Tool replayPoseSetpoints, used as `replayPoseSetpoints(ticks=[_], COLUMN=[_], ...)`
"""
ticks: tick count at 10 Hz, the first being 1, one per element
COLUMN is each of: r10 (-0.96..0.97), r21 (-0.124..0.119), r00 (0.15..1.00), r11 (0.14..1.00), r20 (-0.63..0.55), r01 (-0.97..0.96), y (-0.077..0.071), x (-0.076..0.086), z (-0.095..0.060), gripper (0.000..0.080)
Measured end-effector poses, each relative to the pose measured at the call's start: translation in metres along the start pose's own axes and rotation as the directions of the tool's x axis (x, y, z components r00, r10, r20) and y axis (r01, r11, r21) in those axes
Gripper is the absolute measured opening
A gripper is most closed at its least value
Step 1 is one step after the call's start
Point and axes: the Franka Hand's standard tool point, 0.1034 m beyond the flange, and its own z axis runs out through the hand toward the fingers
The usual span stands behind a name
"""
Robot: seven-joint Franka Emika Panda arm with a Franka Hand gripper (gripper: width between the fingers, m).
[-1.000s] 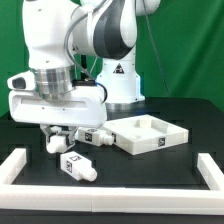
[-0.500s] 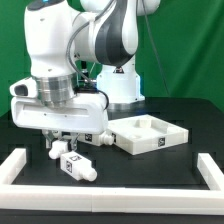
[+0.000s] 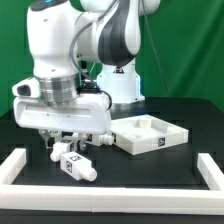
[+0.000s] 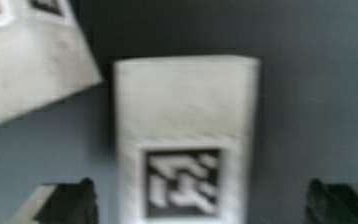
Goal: Assemble one leg
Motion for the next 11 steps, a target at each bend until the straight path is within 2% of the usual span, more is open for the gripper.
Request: replayPoseSetpoints(ticks=[1,2,3,4,5,6,8,9,10,11], r10=[-0.037,-0.085,-0.179,-0.274,-0.256,-0.167,-0.185,-0.218,-0.309,-0.436], r21=[0.01,0.015,-0.005,-0.015,-0.005,0.018,0.012,-0.005,-0.043,-0.069], r00=[0.999,0.996,0.984,0.962,0.966,0.983,0.981,0.97,0.938,0.887], r11=[0.999,0.996,0.984,0.962,0.967,0.986,0.983,0.976,0.951,0.9], r20=[-0.001,0.021,0.0,-0.016,-0.039,-0.072,-0.067,-0.103,-0.158,-0.149], r01=[0.037,0.084,0.179,0.274,0.256,0.169,0.186,0.219,0.307,0.431], y=[-0.014,-0.03,-0.048,-0.065,-0.073,-0.06,-0.062,-0.064,-0.072,-0.08], x=[-0.003,-0.009,-0.012,-0.022,-0.026,-0.021,-0.022,-0.021,-0.033,-0.049], z=[-0.015,-0.03,-0.041,-0.044,-0.044,-0.045,-0.044,-0.044,-0.039,-0.032], gripper=[0.0634,0.0634,0.0647,0.0649,0.0648,0.0648,0.0649,0.0649,0.0648,0.0648])
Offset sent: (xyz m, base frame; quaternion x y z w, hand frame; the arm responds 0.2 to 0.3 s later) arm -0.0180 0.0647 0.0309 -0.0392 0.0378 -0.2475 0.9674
